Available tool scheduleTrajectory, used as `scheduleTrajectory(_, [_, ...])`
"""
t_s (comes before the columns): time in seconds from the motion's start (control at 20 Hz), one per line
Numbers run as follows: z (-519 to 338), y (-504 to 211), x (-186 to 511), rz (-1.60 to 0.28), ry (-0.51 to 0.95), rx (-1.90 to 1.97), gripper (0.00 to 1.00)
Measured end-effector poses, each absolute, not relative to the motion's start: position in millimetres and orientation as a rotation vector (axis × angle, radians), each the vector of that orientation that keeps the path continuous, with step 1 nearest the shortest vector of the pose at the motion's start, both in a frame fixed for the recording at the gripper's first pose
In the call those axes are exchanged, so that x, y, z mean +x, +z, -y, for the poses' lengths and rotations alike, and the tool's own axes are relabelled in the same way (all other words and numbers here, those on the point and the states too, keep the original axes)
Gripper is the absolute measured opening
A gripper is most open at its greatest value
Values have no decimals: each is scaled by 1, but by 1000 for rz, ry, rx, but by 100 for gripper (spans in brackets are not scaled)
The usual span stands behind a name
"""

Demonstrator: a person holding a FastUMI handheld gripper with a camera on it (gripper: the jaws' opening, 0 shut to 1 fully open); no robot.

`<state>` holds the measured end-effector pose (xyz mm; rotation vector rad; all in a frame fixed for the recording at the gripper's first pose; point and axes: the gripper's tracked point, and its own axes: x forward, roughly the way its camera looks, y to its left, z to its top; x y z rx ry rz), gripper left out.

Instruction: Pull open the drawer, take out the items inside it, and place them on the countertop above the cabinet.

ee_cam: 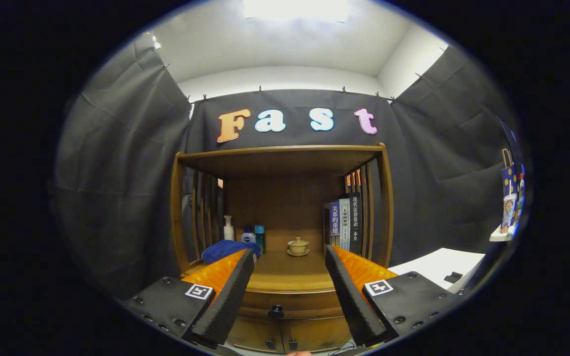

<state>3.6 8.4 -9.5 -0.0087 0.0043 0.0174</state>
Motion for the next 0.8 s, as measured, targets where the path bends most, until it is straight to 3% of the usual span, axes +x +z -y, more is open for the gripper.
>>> scheduleTrajectory(0.8, [-14,-21,6,-31,23,8,96])
